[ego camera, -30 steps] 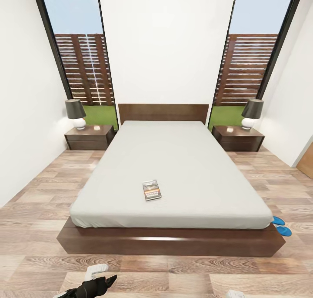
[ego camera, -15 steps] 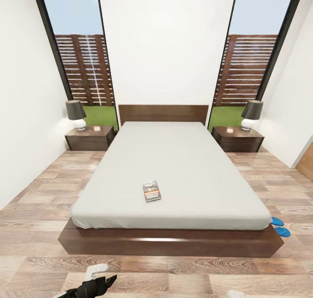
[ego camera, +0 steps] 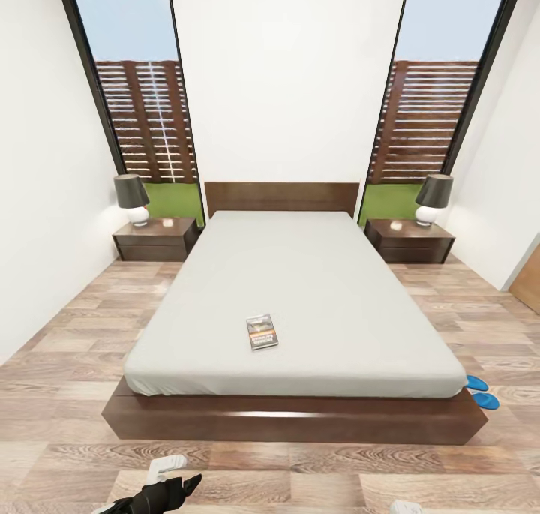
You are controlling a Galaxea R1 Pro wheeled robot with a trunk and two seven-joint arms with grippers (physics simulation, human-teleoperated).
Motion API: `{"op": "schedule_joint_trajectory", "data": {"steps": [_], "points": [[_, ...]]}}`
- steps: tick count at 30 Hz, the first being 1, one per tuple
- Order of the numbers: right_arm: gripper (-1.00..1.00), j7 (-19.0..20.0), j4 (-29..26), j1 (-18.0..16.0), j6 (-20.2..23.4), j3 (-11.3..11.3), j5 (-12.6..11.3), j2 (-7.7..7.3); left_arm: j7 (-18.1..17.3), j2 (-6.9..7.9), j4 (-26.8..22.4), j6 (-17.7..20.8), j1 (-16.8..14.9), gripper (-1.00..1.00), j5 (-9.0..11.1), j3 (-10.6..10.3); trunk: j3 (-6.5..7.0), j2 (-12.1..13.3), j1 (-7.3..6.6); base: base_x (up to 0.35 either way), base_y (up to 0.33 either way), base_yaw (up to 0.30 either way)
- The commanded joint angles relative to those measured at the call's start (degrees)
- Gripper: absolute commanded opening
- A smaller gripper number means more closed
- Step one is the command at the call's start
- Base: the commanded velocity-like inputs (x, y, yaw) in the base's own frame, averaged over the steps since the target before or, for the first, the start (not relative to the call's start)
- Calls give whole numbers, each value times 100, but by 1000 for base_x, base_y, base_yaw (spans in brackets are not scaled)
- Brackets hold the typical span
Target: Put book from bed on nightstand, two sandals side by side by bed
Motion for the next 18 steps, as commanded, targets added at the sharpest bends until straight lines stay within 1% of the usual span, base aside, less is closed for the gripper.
{"op": "schedule_joint_trajectory", "data": {"steps": [1,18], "points": [[100,29,-8,-2,33,-49,40,1,-28,-2,2,-5,-4,100,-49,45,12,37,-22,0,0,0],[100,28,-7,-2,29,-49,40,1,-28,-2,-2,-4,-4,100,-49,45,317,719,-395,0,0,0]]}}
